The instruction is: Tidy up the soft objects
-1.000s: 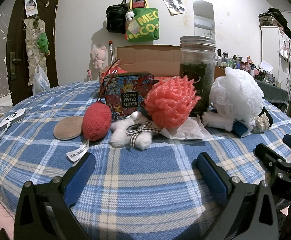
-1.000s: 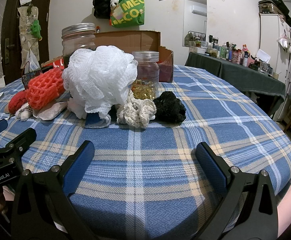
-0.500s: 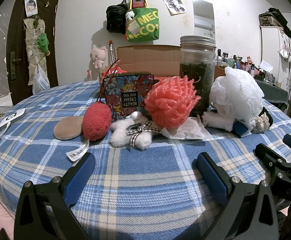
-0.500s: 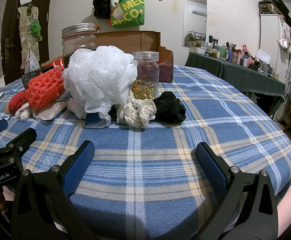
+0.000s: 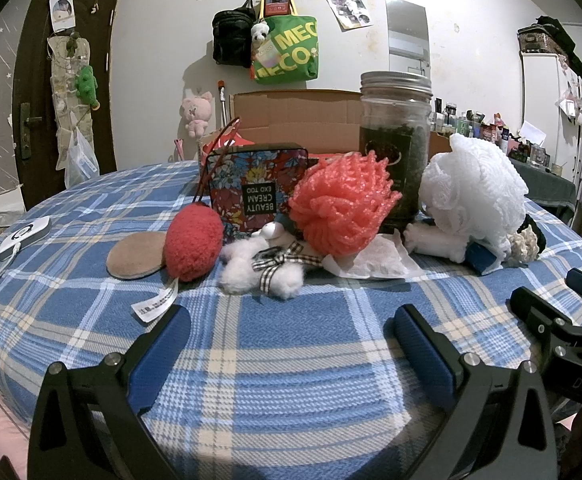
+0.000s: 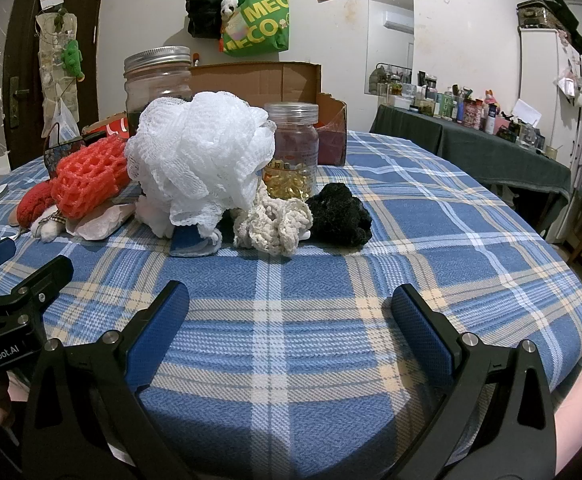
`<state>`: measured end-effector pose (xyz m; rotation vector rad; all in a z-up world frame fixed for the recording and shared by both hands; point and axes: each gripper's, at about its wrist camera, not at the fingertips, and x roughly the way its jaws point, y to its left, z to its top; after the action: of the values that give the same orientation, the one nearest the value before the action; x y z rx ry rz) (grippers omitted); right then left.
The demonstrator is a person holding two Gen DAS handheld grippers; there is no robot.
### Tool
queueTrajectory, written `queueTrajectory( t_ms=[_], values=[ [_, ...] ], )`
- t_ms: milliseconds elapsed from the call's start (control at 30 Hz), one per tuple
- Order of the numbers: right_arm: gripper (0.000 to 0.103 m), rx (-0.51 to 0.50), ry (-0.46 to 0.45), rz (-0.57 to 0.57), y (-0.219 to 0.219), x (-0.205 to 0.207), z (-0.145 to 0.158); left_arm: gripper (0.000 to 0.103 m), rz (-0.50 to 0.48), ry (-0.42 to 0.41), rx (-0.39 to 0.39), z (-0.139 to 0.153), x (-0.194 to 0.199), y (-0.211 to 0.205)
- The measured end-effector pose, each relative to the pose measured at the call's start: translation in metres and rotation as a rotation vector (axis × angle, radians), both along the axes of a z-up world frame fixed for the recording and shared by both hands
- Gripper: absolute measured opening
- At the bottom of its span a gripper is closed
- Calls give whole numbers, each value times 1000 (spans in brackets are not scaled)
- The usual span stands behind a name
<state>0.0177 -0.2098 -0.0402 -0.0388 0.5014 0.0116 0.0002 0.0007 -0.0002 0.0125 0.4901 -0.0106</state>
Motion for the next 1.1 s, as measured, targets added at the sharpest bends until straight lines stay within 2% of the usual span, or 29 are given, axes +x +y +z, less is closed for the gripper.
queueTrajectory(
  t_ms=[400,533,700,933,1100],
  values=[
    [103,11,13,13,-2,0,-2,103,-34,8,15,7,5,-2],
    [103,47,16,32,-7,2,10,103,-61,-22,3,21,4,2],
    [103,78,-33,55,-16,5,34,103,-113,-27,-36,39,13,6],
    [103,107,-55,176,-19,18,55,103,-209,11,-48,54,36,7],
    [103,172,-8,270,-21,38,65,102,-257,60,-51,58,52,8]
  ],
)
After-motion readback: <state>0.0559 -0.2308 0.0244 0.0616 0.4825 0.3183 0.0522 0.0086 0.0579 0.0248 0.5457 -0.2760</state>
